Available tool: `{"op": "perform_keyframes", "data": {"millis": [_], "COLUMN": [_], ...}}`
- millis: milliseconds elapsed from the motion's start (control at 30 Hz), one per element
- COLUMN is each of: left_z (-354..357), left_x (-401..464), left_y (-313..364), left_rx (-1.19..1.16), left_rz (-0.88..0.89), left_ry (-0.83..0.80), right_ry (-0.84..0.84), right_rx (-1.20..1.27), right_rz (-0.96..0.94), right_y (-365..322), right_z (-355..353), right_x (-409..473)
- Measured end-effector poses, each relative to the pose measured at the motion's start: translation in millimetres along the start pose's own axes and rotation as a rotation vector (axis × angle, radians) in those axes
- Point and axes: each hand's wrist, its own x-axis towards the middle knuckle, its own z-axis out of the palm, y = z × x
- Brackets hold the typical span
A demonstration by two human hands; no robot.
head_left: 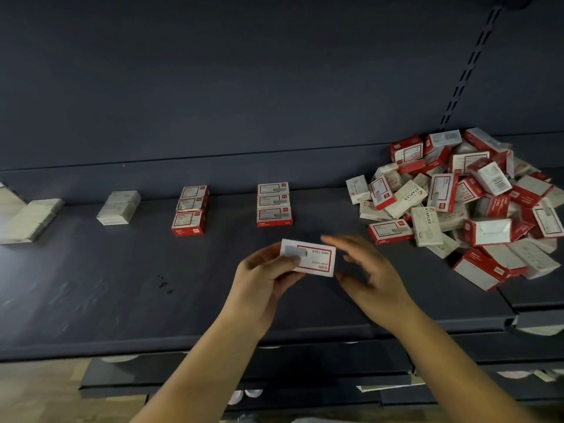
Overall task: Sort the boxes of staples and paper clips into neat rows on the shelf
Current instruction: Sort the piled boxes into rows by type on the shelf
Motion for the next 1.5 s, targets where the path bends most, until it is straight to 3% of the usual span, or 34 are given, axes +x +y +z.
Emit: {"op": "perform_keyframes", "data": {"millis": [267, 567, 667, 867, 1033, 1233, 1500], "left_z": [-7.8, -14.5, -19.7, -30.0, -38.8, -59.4, -79.1], "left_x": [1.4, -2.0, -1.2, -1.7, 4.8, 20.2, 45.2], "left_y": [6.7, 10.6, 9.5, 1.7, -2.8, -12.8, -25.0], "left_rx": [0.032, 0.440, 0.550, 1.057, 1.178, 1.300, 1.553], "left_rz": [0.078, 0.098, 0.190, 0.516, 0.726, 0.818, 0.690], "left_ry": [0.133, -0.146, -0.203, -0.231, -0.133, -0.057, 0.144], "right_ry": [-0.044, -0.339, -0.269, -0.034, 0.000, -0.058, -0.026], "right_rx": [0.019, 0.011, 0.003, -0.057, -0.069, -0.193, -0.219], "right_rz": [-0.021, 0.069, 0.052, -0.001, -0.056, 0.040, 0.111], "right_y": [-1.4, -15.2, -14.0, -3.1, 1.9, 6.5, 13.6], "right_z": [5.8, 0.8, 3.0, 3.8, 10.0, 15.9, 19.1], "right_x": [1.0, 8.0, 8.4, 11.9, 13.2, 10.0, 9.9]}}
